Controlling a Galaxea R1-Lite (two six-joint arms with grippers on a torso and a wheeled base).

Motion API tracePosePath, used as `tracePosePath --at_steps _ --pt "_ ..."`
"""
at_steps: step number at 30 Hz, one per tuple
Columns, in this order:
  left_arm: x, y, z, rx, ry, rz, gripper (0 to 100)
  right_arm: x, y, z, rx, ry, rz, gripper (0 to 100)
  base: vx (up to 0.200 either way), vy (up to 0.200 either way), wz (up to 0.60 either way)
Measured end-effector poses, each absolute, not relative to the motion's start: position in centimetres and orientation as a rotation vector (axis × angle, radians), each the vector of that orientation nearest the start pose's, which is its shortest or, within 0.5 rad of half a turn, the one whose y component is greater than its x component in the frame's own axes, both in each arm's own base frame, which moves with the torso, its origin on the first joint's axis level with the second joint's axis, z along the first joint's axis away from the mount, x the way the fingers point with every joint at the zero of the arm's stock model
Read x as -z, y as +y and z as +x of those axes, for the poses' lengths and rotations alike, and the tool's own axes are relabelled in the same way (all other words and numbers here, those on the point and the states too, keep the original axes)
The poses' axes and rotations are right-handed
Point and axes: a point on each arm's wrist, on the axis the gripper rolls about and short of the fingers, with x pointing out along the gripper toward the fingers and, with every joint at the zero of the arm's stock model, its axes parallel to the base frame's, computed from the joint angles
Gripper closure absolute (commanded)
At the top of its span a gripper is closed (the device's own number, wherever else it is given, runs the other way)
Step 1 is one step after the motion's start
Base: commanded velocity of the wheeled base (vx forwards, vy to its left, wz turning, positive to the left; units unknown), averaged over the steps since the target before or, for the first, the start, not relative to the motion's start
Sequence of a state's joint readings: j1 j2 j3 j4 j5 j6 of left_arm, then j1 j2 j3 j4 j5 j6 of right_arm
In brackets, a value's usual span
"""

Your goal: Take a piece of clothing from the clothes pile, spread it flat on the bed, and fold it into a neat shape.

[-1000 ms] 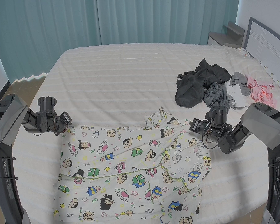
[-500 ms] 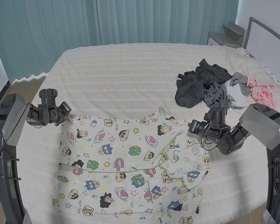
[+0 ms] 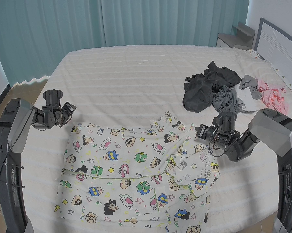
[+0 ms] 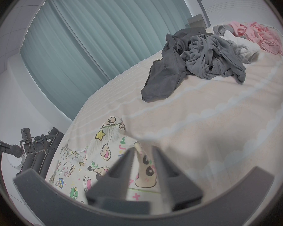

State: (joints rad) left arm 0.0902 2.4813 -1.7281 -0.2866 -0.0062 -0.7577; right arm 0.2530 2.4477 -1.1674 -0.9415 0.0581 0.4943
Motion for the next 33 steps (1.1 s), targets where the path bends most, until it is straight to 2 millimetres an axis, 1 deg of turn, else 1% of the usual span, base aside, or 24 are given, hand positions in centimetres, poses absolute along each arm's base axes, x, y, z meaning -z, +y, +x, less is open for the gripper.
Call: tracePosePath --at_steps 4,9,12,15,18,23,29,33 --pt "-7.0 4.5 50.8 -0.262 0.411 -0.764 0 -1.1 11.5 43.5 -0.209 0.406 0.45 0 0.0 0.0 0.0" --pt "-7.0 4.8 50.5 -0.284 0.444 -0.781 0 -1.2 11.1 43.5 -0.181 0.397 0.449 0 0.0 0.0 0.0" --pt "-7.7 5.0 50.0 -0.291 0.467 -0.81 0 -1.4 10.7 43.3 -0.171 0.397 0.452 0 0.0 0.0 0.0" --pt "-8.8 5.2 48.9 -0.267 0.494 -0.838 0 -1.7 10.2 42.7 -0.161 0.412 0.46 0 0.0 0.0 0.0" --pt "-9.4 5.3 47.3 -0.242 0.537 -0.86 0 -2.0 9.8 41.7 -0.158 0.429 0.474 0 0.0 0.0 0.0" --pt "-9.6 5.0 43.2 -0.228 0.626 -0.885 0 -2.6 9.2 39.2 -0.167 0.456 0.487 0 0.0 0.0 0.0" --pt "-9.4 4.4 37.9 -0.215 0.682 -0.912 0 -3.7 8.4 35.6 -0.182 0.455 0.492 0 -0.2 0.0 0.0" --pt "-9.0 3.4 34.0 -0.202 0.712 -0.923 0 -4.5 7.8 33.2 -0.191 0.448 0.488 0 -0.2 0.0 0.0"
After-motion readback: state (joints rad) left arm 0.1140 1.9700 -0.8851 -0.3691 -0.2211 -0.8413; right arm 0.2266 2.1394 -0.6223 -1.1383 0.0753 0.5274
